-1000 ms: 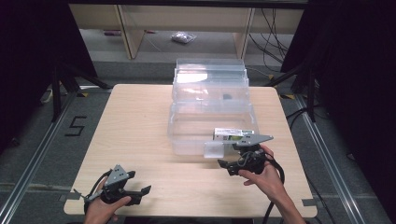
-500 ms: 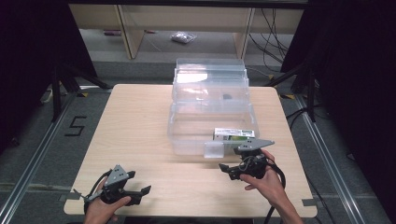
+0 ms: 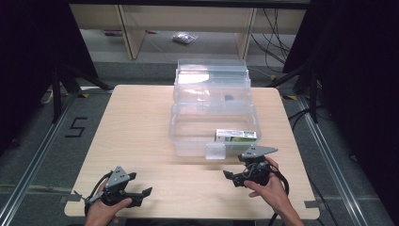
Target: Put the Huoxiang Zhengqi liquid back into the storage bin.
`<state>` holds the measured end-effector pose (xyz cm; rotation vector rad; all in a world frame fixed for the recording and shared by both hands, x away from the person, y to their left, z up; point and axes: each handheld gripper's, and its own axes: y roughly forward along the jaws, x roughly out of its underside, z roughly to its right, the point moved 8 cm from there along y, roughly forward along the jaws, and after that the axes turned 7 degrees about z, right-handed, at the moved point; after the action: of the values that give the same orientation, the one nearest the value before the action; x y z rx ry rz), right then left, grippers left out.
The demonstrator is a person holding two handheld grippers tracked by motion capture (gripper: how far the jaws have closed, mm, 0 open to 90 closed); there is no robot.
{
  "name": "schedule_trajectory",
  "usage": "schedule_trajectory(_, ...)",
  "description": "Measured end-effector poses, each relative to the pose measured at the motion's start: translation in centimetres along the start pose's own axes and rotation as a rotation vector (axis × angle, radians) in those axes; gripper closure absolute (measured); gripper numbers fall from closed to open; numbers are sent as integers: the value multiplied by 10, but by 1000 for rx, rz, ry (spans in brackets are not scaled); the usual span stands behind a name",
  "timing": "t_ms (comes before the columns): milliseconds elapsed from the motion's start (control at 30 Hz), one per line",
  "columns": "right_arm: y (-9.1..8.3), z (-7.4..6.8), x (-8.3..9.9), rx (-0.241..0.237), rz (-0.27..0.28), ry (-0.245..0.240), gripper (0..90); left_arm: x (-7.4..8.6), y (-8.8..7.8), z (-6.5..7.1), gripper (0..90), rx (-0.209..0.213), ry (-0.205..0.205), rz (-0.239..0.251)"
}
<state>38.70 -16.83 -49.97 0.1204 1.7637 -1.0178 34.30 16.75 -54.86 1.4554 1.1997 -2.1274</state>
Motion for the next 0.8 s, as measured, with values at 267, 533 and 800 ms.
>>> schedule_trajectory(267, -1, 0, 7, 4, -5, 2, 170, 0, 0, 1, 152, 3, -3, 4)
schedule_trajectory(533, -4, -1, 19, 7, -29, 39, 170, 0, 0, 1, 152, 4, -3, 4)
schedule_trajectory(800, -7, 0, 29, 14, -35, 46, 170, 0, 0, 0, 152, -2, 3, -3)
